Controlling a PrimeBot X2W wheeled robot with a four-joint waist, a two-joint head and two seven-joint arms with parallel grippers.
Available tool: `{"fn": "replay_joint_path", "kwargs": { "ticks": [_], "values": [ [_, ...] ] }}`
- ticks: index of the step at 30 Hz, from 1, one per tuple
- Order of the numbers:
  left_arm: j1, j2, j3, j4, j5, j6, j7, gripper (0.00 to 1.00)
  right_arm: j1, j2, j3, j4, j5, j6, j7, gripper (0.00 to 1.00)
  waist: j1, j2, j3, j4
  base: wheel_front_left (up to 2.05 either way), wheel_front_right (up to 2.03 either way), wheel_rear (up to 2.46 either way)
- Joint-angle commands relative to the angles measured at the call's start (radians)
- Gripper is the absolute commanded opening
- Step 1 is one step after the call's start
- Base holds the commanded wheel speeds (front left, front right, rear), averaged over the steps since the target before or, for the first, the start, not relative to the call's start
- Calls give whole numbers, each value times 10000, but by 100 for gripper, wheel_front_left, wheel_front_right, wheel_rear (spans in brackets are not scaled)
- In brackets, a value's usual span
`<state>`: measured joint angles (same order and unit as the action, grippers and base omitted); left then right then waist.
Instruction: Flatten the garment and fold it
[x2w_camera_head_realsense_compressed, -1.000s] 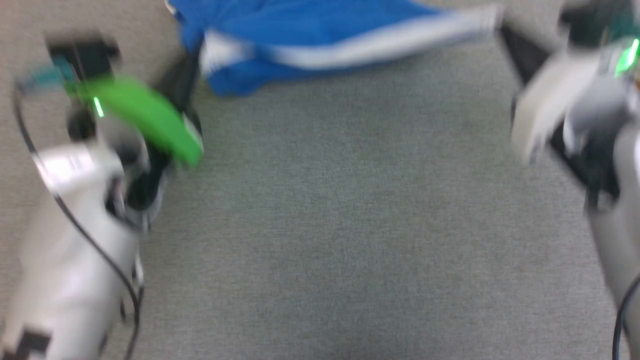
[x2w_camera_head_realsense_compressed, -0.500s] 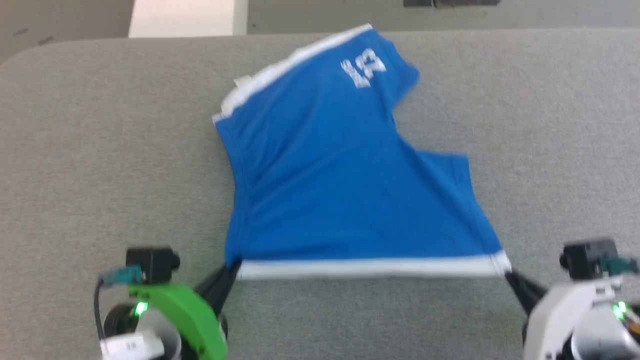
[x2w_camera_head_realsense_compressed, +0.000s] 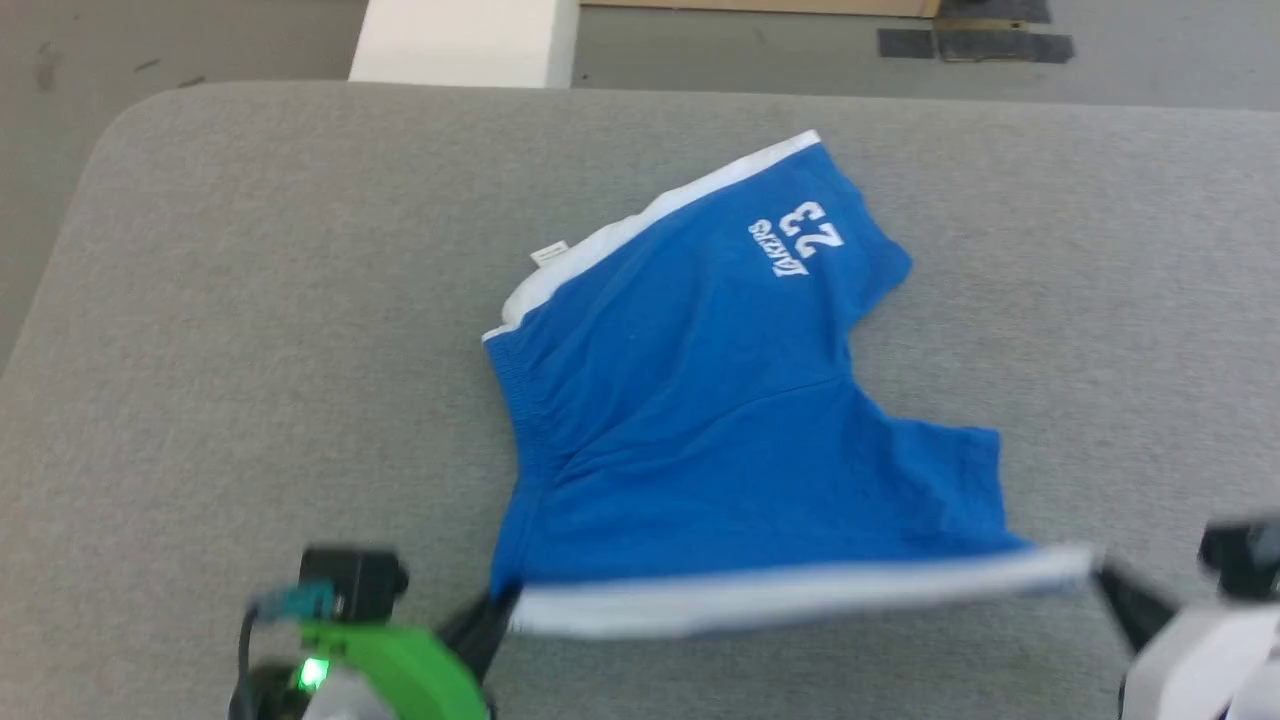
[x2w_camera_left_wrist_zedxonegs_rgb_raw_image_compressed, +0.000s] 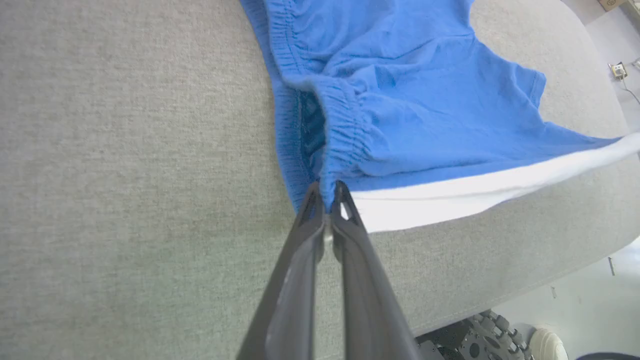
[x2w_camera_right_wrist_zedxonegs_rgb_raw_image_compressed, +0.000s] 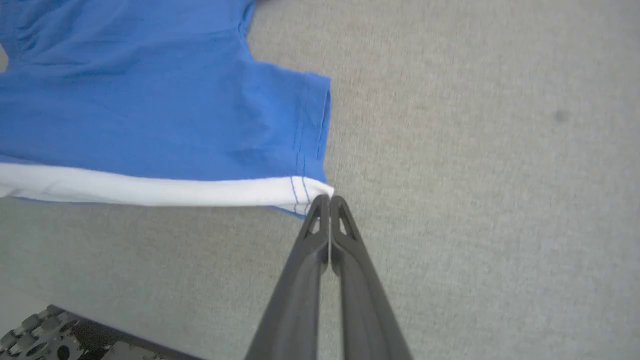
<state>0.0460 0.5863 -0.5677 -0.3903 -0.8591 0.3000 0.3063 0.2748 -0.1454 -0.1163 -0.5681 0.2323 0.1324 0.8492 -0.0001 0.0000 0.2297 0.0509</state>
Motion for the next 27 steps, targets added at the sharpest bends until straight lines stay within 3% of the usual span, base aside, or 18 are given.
{"fn": "replay_joint_path", "kwargs": {
  "ticks": [1,6,13,27],
  "values": [
    [-612,-183,11,139,160,-69,-52,0,-658,-191,44,-106,-216,-17,-257,0,1,0,118,295,0,0,0],
    [-2078,-1008,-91,947,266,-488,-215,0,-2691,-1134,574,558,-427,-17,-780,0,1,0,423,652,0,0,0],
    [-3959,-2101,255,2587,185,-814,-742,0,-6325,-2157,1518,2877,-481,-17,-1478,0,1,0,1196,1105,0,0,0],
    [-6697,-3605,600,5666,242,-1418,-1915,0,-11944,-2673,3982,8051,-1067,-17,-2729,0,1,0,3049,2021,0,0,0]
  ]
}}
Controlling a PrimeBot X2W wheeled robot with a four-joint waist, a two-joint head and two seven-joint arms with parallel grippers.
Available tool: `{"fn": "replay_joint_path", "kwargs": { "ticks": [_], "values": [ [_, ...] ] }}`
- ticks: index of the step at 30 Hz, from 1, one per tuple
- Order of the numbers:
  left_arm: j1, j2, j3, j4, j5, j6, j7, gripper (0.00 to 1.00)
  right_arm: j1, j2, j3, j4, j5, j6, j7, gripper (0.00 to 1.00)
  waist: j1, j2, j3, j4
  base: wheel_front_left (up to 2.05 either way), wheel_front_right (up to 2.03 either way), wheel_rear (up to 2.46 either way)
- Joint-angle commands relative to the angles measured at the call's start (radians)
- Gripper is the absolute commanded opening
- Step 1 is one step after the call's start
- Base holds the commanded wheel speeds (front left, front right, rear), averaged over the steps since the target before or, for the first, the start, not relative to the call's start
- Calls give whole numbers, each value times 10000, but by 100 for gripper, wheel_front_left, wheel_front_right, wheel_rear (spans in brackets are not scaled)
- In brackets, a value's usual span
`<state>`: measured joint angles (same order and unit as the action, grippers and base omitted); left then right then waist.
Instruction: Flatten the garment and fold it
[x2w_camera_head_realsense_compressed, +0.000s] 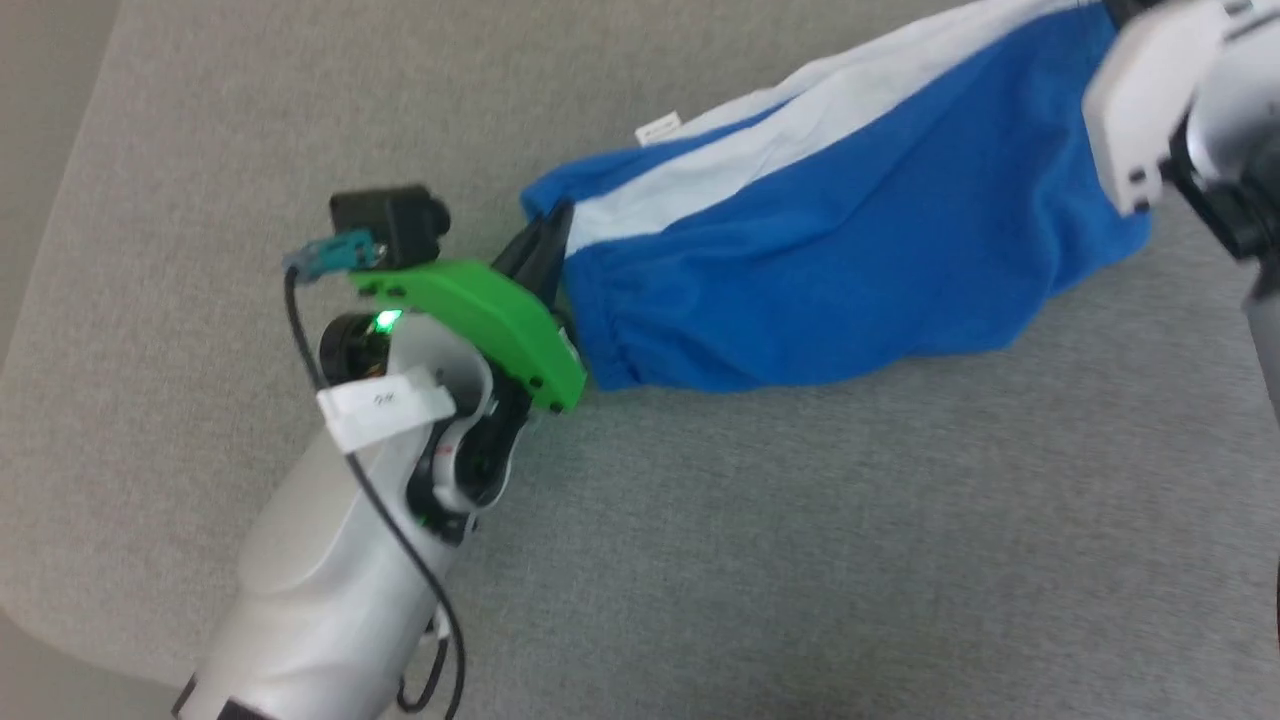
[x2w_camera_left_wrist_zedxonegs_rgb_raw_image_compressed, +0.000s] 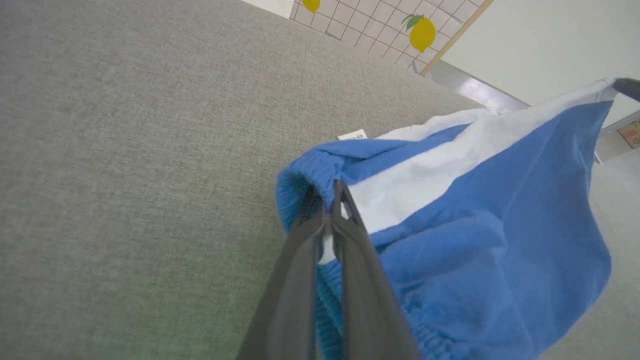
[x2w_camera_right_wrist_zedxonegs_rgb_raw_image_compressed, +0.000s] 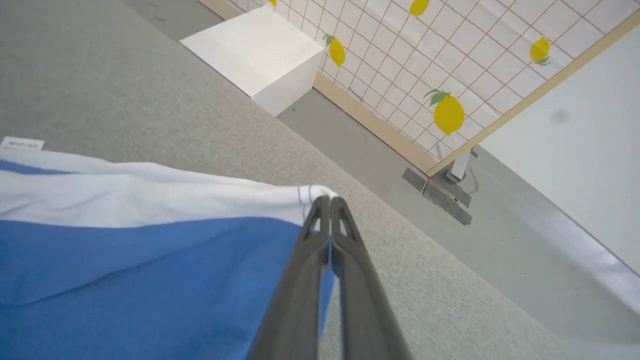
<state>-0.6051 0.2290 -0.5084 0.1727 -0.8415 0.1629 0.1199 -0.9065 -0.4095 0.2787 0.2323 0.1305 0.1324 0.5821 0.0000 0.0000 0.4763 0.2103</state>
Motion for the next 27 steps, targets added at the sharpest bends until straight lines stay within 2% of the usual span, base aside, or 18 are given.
{"fn": "replay_joint_path", "kwargs": {
  "ticks": [1,8,13,14,15,16,17,18,22,23,27],
  "values": [
    [-316,-101,-4,173,87,-90,-112,0,-391,-53,194,337,-101,-17,-78,0,0,0,690,469,0,0,0],
    [-1004,-586,-112,1033,184,-276,-477,0,-1933,-224,1103,2276,-35,-17,148,0,0,0,1269,782,0,0,0],
    [-1102,-730,-207,1387,191,-396,-603,0,-2458,-261,1428,3173,337,-17,500,0,0,0,1372,871,0,0,0],
    [-1079,-754,-246,1438,159,-439,-571,25,-2521,-282,1475,3360,479,-17,612,0,0,0,1365,883,0,0,0],
    [-1058,-770,-259,1455,138,-463,-574,69,-2557,-291,1467,3517,601,-17,718,0,0,0,1348,888,0,0,0],
    [-1024,-777,-270,1468,121,-481,-587,100,-2576,-296,1446,3696,716,-17,853,0,0,0,1304,888,0,0,0],
    [-978,-766,-293,1453,119,-512,-604,100,-2564,-279,1455,3786,823,-17,891,55,0,0,1236,880,0,0,0],
    [-937,-736,-312,1418,141,-538,-644,100,-2543,-274,1411,3845,912,-17,868,100,0,0,1169,869,0,0,0],
    [-537,-538,-283,1045,195,-669,-1035,100,-2230,-281,1113,3867,1308,-17,217,100,0,0,673,809,0,0,0],
    [-170,-322,-297,702,296,-772,-1322,100,-1864,-324,918,3740,1507,-17,-355,100,0,0,282,749,0,0,0],
    [705,106,-352,209,492,-659,-1636,100,-803,-302,286,3262,1942,-17,-1496,100,0,0,-541,621,0,0,0]
  ]
}}
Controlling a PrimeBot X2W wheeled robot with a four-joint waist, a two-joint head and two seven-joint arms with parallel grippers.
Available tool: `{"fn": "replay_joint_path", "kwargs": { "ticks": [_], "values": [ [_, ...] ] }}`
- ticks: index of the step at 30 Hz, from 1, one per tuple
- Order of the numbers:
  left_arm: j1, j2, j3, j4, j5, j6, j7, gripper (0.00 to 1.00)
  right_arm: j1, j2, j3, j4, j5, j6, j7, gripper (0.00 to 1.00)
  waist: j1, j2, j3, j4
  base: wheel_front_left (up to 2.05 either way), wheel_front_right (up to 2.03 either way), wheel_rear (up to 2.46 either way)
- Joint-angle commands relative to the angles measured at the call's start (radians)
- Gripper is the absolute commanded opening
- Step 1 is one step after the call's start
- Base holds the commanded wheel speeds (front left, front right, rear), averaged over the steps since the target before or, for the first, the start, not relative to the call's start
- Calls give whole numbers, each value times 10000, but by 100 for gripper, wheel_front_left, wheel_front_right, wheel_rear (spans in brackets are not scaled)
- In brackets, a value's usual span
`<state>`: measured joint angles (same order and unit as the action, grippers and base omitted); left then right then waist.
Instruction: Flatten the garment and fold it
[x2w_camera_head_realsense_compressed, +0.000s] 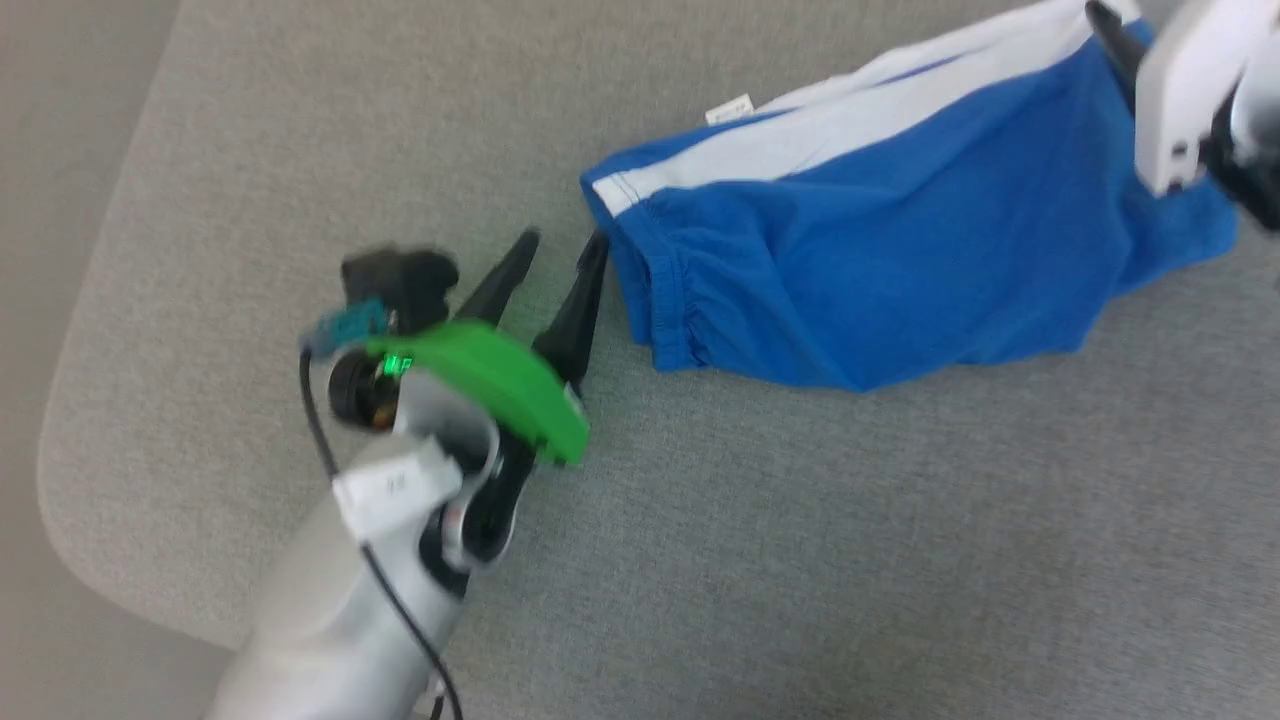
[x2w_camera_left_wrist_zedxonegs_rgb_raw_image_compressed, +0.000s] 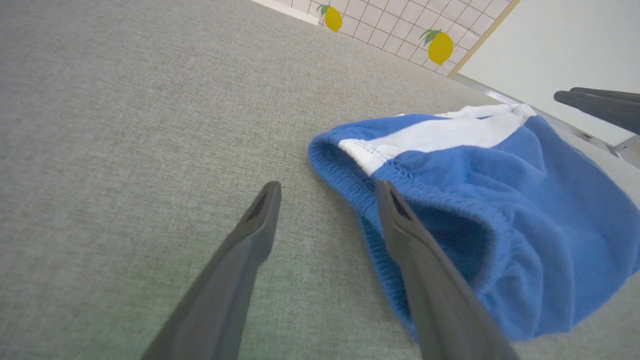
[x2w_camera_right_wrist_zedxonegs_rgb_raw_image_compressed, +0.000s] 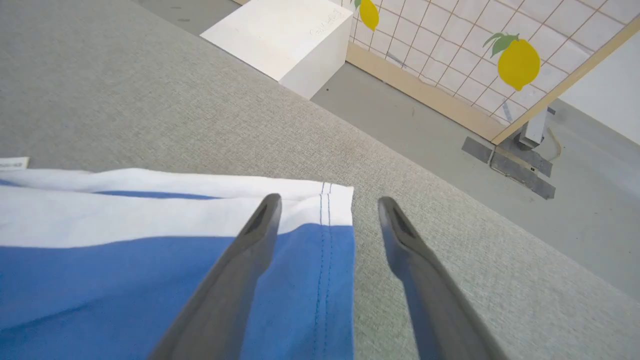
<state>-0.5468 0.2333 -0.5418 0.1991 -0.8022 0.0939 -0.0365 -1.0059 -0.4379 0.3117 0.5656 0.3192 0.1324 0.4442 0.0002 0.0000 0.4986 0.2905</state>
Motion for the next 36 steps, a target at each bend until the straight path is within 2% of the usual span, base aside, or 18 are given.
{"fn": "replay_joint_path", "kwargs": {
  "ticks": [1,5,8,15,18,21,29,36],
  "values": [
    [375,172,-38,-186,176,91,-181,100,564,9,-251,-287,171,-17,-450,100,-2,0,-994,-225,0,0,0],
    [1221,384,-136,-651,452,194,-793,100,2089,316,-1244,-1362,321,-17,-1613,100,-2,0,-1641,-435,0,0,0],
    [1734,439,-436,-788,607,25,-1074,100,3337,725,-1932,-2403,164,-17,-2456,100,-2,0,-1929,-630,0,0,0],
    [2194,473,-788,-102,1163,-38,-1748,100,6202,2466,-3050,-4508,-421,-17,-3825,100,-2,0,-2249,-1265,0,0,0],
    [2179,275,-703,250,1263,-45,-1996,100,7079,3167,-3337,-4995,-523,-17,-4132,100,-2,0,-2271,-1483,0,0,0],
    [2046,128,-673,810,1579,46,-2132,100,7814,3604,-3495,-5284,-579,-17,-4231,100,-2,0,-2260,-1700,0,0,0],
    [1566,-153,-222,2257,2210,631,-2239,100,8422,3865,-3517,-5562,-840,-17,-4346,100,-2,0,-2192,-2325,0,0,0],
    [1406,-329,-41,3161,2064,374,-2247,100,8466,3873,-3416,-5485,-641,-17,-4413,100,-2,0,-2102,-2638,0,0,0]
  ]
}}
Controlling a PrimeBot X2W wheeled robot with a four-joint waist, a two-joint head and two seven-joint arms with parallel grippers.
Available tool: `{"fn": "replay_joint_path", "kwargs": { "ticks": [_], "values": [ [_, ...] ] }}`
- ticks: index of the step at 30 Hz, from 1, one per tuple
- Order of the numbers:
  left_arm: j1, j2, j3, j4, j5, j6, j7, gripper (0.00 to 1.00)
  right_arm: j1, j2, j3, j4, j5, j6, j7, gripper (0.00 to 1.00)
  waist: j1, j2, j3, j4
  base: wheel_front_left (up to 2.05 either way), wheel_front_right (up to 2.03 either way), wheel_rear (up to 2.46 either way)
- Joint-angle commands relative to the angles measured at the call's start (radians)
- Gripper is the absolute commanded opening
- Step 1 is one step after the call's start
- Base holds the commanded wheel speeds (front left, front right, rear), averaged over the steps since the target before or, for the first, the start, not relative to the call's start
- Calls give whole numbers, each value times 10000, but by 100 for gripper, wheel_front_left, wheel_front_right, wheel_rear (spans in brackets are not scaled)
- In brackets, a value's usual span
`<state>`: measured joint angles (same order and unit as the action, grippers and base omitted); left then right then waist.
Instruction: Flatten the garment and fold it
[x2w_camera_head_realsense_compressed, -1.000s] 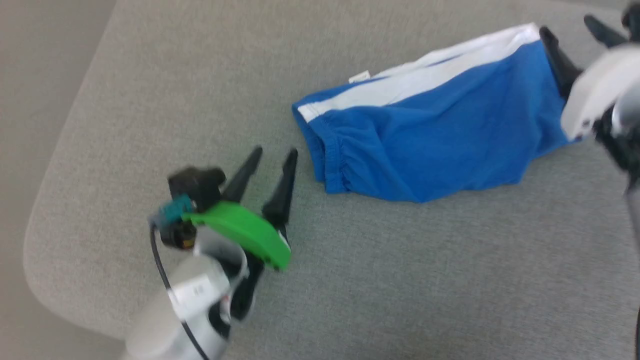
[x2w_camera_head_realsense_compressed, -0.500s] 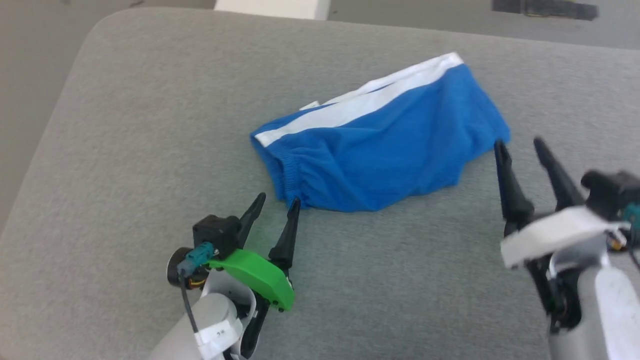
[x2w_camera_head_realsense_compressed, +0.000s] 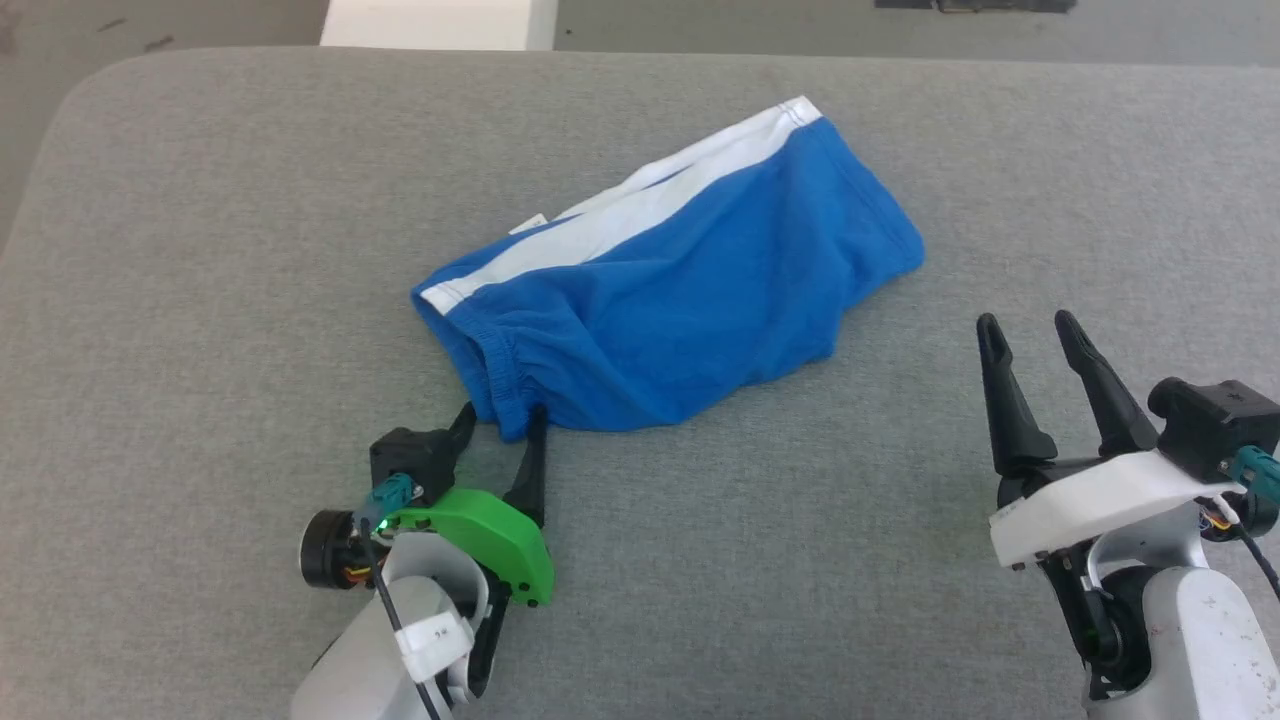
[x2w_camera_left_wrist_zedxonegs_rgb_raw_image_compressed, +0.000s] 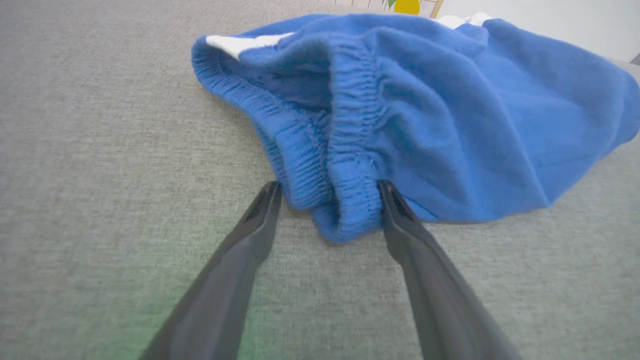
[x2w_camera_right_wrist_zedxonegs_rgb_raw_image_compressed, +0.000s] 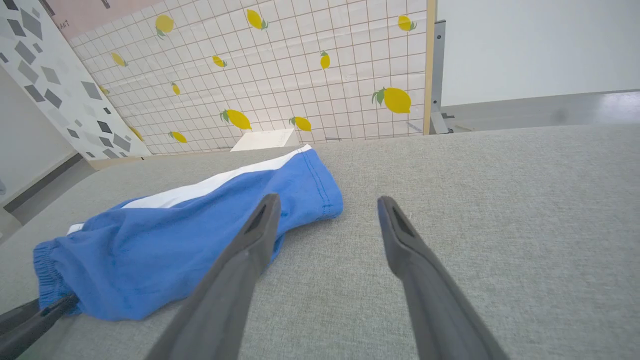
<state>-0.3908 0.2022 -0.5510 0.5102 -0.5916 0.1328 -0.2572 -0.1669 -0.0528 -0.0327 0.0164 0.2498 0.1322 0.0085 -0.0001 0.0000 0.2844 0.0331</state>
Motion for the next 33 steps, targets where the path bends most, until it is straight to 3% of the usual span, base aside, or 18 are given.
{"fn": "replay_joint_path", "kwargs": {
  "ticks": [1,2,3,4,5,10,16,26,33],
  "values": [
    [-186,-38,85,177,-76,2,-40,100,67,23,49,10,71,-15,-63,100,1,0,47,-79,0,0,0],
    [-223,-48,124,292,-93,48,-40,100,57,24,70,15,88,-15,-69,100,1,0,55,-89,0,0,0],
    [-275,-62,141,390,-90,63,-40,53,38,24,109,26,104,-15,-78,100,1,0,69,-94,0,0,0],
    [-323,-98,162,459,-107,54,-41,18,15,24,146,51,129,-15,-80,100,1,0,85,-77,0,0,0],
    [-357,-126,156,511,-119,20,-41,0,-4,24,163,93,111,-15,-48,100,1,0,95,-56,0,0,0],
    [-488,-276,-2,681,-125,-237,-42,0,-411,25,189,556,-299,-15,556,100,1,0,172,135,0,0,0],
    [-759,-424,-307,690,-86,-746,-35,0,-2115,25,61,1702,-594,-15,1891,100,1,0,431,499,0,0,0],
    [-1219,-816,-590,663,75,-973,-40,0,-4733,25,-1437,4755,-1844,-15,3814,100,1,0,923,1451,0,0,0],
    [-1307,-985,-632,749,30,-1115,-42,0,-5384,26,-1506,5781,-2376,-15,5112,100,1,0,1123,1811,0,0,0]
  ]
}}
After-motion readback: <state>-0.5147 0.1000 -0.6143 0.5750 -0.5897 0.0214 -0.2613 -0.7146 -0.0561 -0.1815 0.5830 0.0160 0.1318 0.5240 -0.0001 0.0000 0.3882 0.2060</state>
